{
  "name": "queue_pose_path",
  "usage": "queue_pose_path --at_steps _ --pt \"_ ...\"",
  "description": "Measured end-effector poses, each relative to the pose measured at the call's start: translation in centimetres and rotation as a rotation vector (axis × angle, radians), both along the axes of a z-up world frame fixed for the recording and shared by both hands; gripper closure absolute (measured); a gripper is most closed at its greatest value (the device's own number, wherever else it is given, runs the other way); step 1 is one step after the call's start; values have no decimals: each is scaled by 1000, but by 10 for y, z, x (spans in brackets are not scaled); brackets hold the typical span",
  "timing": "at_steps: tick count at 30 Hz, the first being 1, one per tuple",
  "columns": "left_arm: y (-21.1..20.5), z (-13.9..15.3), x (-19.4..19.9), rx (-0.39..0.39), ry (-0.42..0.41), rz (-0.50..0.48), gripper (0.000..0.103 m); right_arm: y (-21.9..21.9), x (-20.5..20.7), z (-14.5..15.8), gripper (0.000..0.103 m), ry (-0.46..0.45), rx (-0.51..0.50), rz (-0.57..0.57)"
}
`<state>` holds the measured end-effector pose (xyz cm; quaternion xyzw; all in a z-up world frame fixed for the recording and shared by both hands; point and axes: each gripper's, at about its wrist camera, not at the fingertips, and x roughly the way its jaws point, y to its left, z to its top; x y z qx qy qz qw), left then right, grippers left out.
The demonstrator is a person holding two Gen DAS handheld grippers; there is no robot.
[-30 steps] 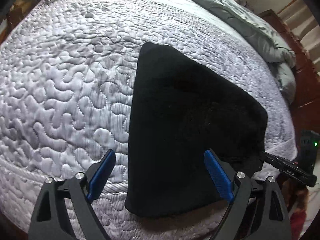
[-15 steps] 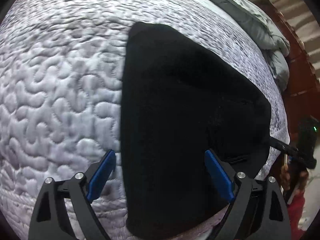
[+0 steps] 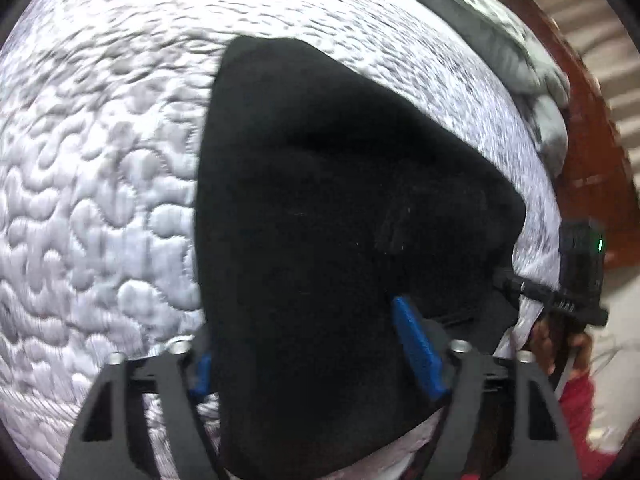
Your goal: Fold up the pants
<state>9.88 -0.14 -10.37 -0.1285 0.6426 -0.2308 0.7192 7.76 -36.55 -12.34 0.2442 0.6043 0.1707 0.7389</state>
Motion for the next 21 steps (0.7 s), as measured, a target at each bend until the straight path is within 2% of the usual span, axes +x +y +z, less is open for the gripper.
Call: queue_pose_path --at_steps 3,5,9,13,15,21 --pt "8 5 0 -13 2 54 67 2 -4 8 64 -23 -15 5" --pt "14 6 -5 -20 -14 56 72 5 -6 17 70 -47 -43 13" --pt "16 18 -10 -41 -54 61 75 7 -11 35 73 -86 -50 27" --pt "21 35 0 -110 -76 69 75 6 -2 62 74 -140 -47 49" --pt "20 43 19 -122 -92 74 75 5 7 73 74 -161 -68 54" --pt "20 57 79 -142 -157 100 75 2 69 99 74 -227 -106 56"
